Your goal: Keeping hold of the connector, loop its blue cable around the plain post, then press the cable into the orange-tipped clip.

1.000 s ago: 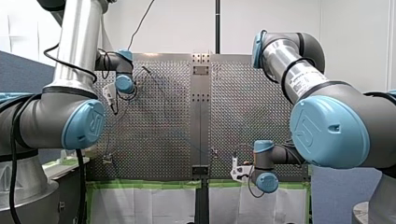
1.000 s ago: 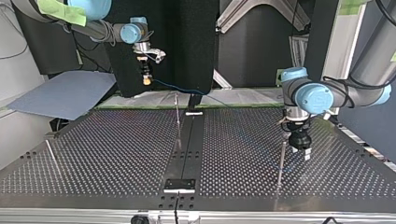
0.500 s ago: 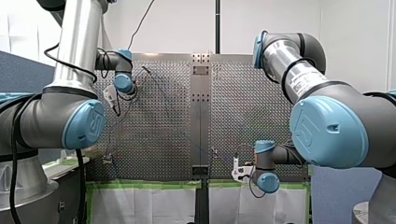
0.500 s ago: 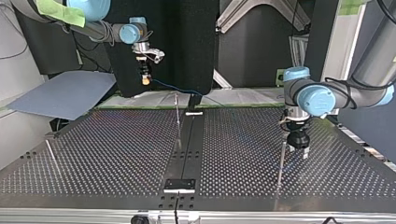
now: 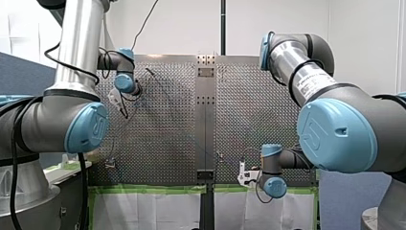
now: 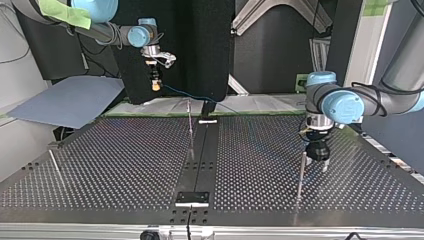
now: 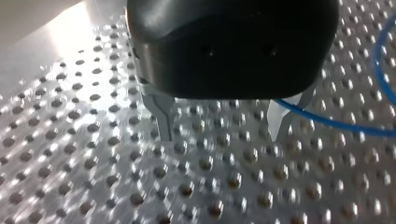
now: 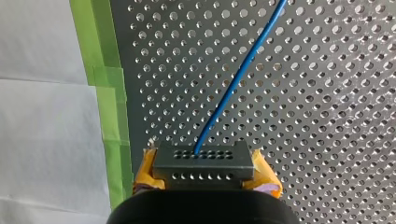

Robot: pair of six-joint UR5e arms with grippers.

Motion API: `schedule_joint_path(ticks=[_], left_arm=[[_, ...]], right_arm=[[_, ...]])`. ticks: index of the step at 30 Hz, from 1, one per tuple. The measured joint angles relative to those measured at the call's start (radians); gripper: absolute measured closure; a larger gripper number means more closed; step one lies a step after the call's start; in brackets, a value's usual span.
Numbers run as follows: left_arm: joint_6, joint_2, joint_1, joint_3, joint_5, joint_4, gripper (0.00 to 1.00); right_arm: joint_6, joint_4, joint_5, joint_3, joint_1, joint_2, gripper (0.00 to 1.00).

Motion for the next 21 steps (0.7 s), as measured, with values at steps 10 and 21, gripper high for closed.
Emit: schedule_joint_path(ticks=[10, 21], left_arm=[[-0.096, 0.025, -0.008, -0.007, 0.053, -0.039, 0.00], [-0.107, 0.062, -0.018, -0.023, 0.057, -0.061, 0.00]], right_arm=[[-0.001, 0.000, 0.000, 0.000, 0.001, 0.000, 1.00], [0.000, 0.003, 0.000, 0.000, 0.004, 0.000, 1.00]])
